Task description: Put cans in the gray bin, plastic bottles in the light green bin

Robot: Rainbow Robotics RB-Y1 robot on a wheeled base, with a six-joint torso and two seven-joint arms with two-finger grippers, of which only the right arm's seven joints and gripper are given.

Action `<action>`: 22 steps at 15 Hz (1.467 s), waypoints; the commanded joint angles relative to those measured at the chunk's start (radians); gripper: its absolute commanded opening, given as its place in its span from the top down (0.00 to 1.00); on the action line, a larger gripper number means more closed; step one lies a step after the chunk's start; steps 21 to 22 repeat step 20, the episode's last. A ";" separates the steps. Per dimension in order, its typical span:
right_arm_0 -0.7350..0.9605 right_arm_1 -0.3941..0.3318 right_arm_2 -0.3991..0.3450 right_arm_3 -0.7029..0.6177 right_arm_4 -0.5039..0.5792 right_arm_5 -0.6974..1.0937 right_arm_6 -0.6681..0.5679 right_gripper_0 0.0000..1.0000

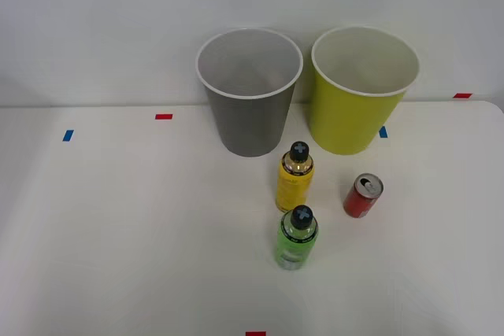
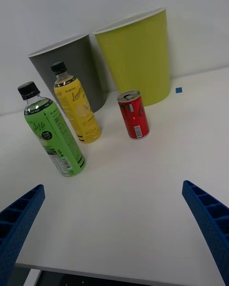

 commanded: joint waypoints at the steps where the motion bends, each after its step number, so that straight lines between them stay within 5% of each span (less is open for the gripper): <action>1: 0.000 0.000 0.000 0.000 0.000 0.000 0.000 0.00; 22: 0.000 0.000 0.000 0.000 0.000 0.000 0.000 0.00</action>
